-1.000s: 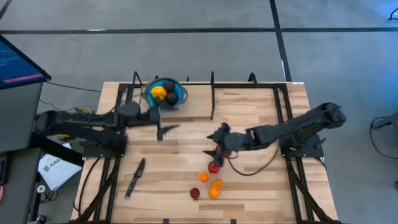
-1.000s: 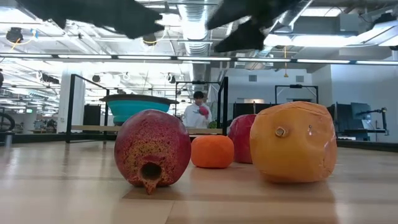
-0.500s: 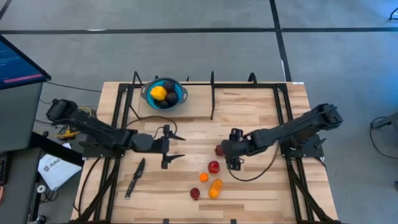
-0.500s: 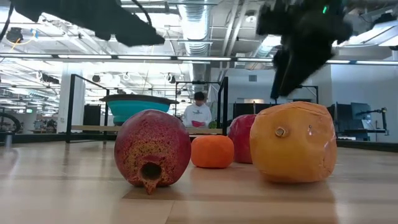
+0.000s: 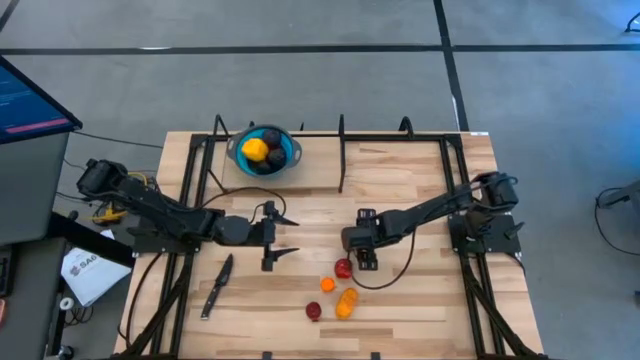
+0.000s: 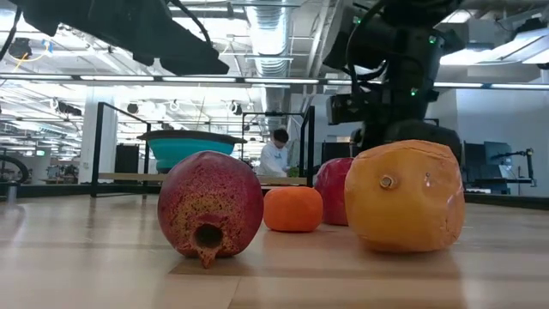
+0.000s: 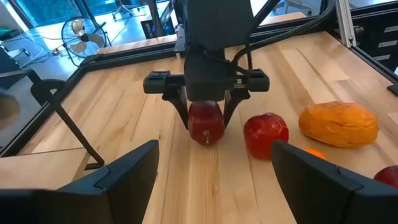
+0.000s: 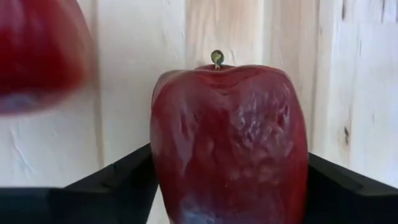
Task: Pick & Place Fruit
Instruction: Put the top apple in the blue strainer bowl on the shelf
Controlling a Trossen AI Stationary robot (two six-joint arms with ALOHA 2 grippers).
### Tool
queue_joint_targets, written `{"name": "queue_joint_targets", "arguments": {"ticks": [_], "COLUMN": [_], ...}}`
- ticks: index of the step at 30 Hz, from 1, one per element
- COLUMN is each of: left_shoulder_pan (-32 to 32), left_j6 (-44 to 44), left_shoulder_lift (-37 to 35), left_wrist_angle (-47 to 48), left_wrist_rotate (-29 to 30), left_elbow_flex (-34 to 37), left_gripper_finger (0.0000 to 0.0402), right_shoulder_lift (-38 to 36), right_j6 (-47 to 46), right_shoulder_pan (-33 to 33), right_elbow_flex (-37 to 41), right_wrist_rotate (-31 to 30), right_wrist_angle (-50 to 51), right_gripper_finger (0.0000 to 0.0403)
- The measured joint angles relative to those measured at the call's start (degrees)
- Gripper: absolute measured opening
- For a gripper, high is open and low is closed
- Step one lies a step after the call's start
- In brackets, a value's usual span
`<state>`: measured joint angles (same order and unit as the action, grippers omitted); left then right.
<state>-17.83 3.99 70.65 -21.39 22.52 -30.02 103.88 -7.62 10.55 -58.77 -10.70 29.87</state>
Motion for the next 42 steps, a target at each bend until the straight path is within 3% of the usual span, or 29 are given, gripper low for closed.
{"name": "queue_joint_targets", "arguments": {"ticks": [5,12,16,20,24,30,36,42], "left_shoulder_pan": [-0.30,-4.94,-9.80,-14.49,-14.99,-9.28,-3.39,-1.12], "left_j6": [0.06,3.07,6.55,11.82,12.14,10.66,5.95,0.44], "left_shoulder_lift": [-1.71,-14.66,-22.81,-26.28,-24.69,-16.71,-9.19,-6.36], "left_wrist_angle": [1.28,6.37,5.83,5.00,3.84,-5.13,-12.55,-15.68], "left_wrist_rotate": [0.02,3.01,2.98,3.39,6.85,6.78,-0.63,-1.20], "left_elbow_flex": [0.00,0.00,0.00,-0.01,-0.02,-0.02,-0.02,-0.02], "left_gripper_finger": [0.0301,0.0301,0.0300,0.0300,0.0300,0.0300,0.0300,0.0297], "right_shoulder_lift": [0.48,0.48,0.45,0.41,0.41,0.43,0.43,0.43], "right_j6": [0.18,3.59,6.07,9.46,11.11,11.14,10.80,10.71], "right_shoulder_pan": [0.46,0.21,-0.90,-0.82,-0.13,-0.11,-0.07,-0.07], "right_elbow_flex": [0.03,0.05,0.03,0.01,0.01,0.03,0.03,0.03], "right_wrist_rotate": [0.52,0.57,0.50,0.51,0.74,0.70,0.70,0.59], "right_wrist_angle": [-7.29,-38.60,-58.60,-72.17,-75.38,-75.27,-75.72,-75.79], "right_gripper_finger": [0.0232,0.0232,0.0252,0.0254,0.0251,0.0252,0.0252,0.0252]}}
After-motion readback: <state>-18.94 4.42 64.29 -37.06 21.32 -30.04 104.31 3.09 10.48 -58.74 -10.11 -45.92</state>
